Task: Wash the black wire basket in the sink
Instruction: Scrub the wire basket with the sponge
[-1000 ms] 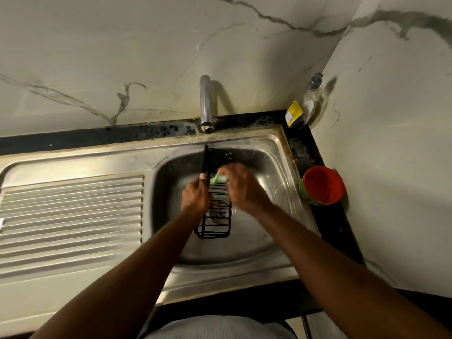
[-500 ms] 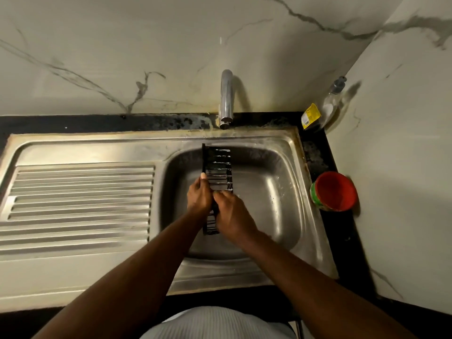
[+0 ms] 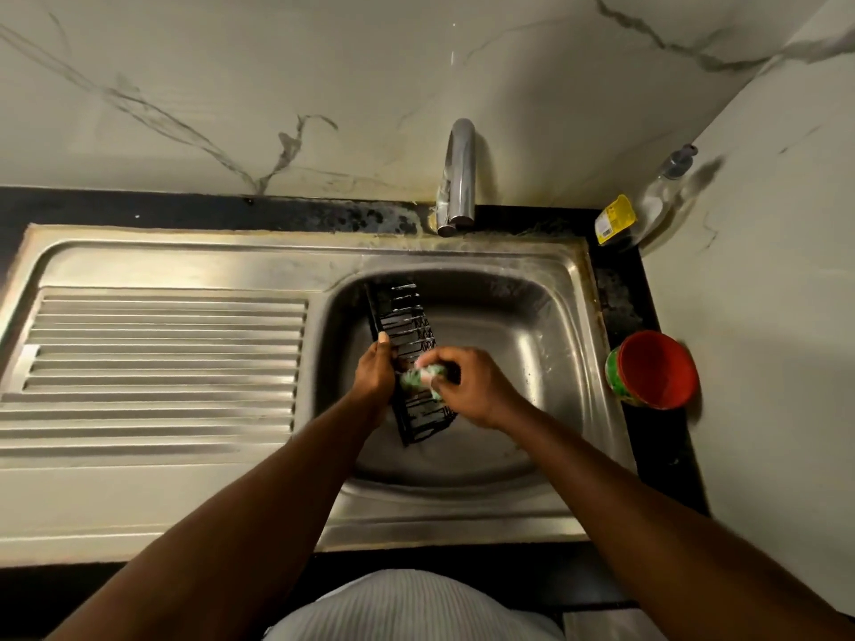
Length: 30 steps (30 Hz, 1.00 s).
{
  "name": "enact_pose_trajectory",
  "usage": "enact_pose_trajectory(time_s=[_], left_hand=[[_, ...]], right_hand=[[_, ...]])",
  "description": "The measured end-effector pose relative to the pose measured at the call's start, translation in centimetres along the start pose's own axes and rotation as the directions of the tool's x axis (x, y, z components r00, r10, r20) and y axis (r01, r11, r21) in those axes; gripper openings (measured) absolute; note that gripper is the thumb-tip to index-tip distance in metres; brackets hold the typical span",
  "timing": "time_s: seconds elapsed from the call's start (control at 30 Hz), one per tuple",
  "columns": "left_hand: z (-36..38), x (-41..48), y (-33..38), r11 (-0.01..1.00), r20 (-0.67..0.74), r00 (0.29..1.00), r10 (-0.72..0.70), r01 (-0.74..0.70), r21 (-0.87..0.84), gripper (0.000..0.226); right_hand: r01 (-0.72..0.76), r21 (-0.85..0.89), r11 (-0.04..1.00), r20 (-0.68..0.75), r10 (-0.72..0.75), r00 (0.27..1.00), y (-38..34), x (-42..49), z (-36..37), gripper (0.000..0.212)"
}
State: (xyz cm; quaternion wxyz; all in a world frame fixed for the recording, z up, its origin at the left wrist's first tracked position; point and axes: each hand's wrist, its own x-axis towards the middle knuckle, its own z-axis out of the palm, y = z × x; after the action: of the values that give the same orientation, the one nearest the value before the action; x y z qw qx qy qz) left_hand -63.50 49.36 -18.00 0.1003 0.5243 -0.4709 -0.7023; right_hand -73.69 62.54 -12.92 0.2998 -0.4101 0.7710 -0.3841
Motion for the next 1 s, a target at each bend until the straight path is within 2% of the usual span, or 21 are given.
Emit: enact_pose_trajectory(time_s=[0.1, 0.17, 0.23, 0.37, 0.43, 0.53, 0.6, 0.67, 0.73, 0.77, 0.8, 0.87, 0.93, 1.0], left_hand=[[0.1, -1.4, -0.9, 0.999, 0.034, 0.999, -0.037, 0.036, 0.035, 0.048], [-0.2, -1.6, -1.8, 0.998, 0.029, 0.999, -0.019, 0.017, 0.059, 0.055], [-0.6, -1.2, -2.4, 0.992, 0.002, 0.999, 0.052, -0.051, 0.115, 0.057], [-1.2, -0.5, -2.8, 0.953, -0.012, 0.99, 0.14, -0.131, 0.272, 0.053], [-1.3, -0.4, -3.0, 0.932, 0.015, 0.984, 0.179, -0.175, 0.318, 0.054], [-1.9, 0.3, -3.3, 0.914, 0.046, 0.982, 0.183, -0.187, 0.359, 0.051], [-2.3, 0.5, -3.3, 0.913, 0.078, 0.98, 0.183, -0.199, 0.357, 0.059], [-2.2, 0.8, -3.0, 0.91, 0.111, 0.981, 0.161, -0.191, 0.369, 0.061], [-1.7, 0.8, -2.2, 0.904, 0.129, 0.984, 0.124, -0.166, 0.395, 0.058], [-1.6, 0.8, -2.0, 0.902, 0.13, 0.984, 0.12, -0.163, 0.401, 0.059], [-1.7, 0.8, -2.1, 0.903, 0.131, 0.984, 0.124, -0.167, 0.396, 0.061], [-2.3, 0.9, -2.5, 0.895, 0.127, 0.984, 0.126, -0.168, 0.413, 0.061], [-3.1, 0.9, -2.4, 0.882, 0.122, 0.986, 0.116, -0.159, 0.445, 0.054], [-3.0, 0.8, -1.8, 0.89, 0.131, 0.988, 0.076, -0.127, 0.438, 0.056]], right_hand=[[-0.061, -0.025, 0.998, -0.204, 0.054, 0.977, -0.6, 4.1, -0.8, 0.027], [-0.115, -0.059, 0.992, -0.262, 0.096, 0.96, -0.5, 7.5, -1.0, 0.031], [-0.135, -0.125, 0.983, -0.237, 0.103, 0.966, -0.5, 10.4, -0.3, 0.034], [-0.128, -0.247, 0.96, -0.097, 0.107, 0.99, -0.3, 12.8, 2.5, 0.034], [-0.132, -0.325, 0.936, -0.109, 0.102, 0.989, -0.4, 12.2, 4.0, 0.032], [-0.018, -0.514, 0.858, -0.049, -0.009, 0.999, -1.0, 10.9, 6.1, 0.021], [0.027, -0.545, 0.838, -0.019, -0.045, 0.999, -0.5, 10.2, 5.6, 0.02], [-0.081, -0.522, 0.849, -0.142, 0.007, 0.99, 1.1, 9.9, 3.8, 0.023], [-0.25, -0.457, 0.854, -0.332, 0.097, 0.938, 2.3, 9.0, 2.6, 0.024], [-0.278, -0.436, 0.856, -0.366, 0.114, 0.923, 2.2, 8.5, 3.0, 0.023], [-0.245, -0.449, 0.859, -0.341, 0.089, 0.936, 1.7, 8.0, 3.8, 0.023], [-0.053, -0.509, 0.859, -0.159, -0.033, 0.987, 0.6, 7.0, 5.7, 0.023], [0.085, -0.526, 0.846, -0.018, -0.111, 0.994, 0.5, 6.3, 6.1, 0.025], [0.014, -0.518, 0.855, -0.08, -0.065, 0.995, 1.0, 6.2, 5.1, 0.023]])
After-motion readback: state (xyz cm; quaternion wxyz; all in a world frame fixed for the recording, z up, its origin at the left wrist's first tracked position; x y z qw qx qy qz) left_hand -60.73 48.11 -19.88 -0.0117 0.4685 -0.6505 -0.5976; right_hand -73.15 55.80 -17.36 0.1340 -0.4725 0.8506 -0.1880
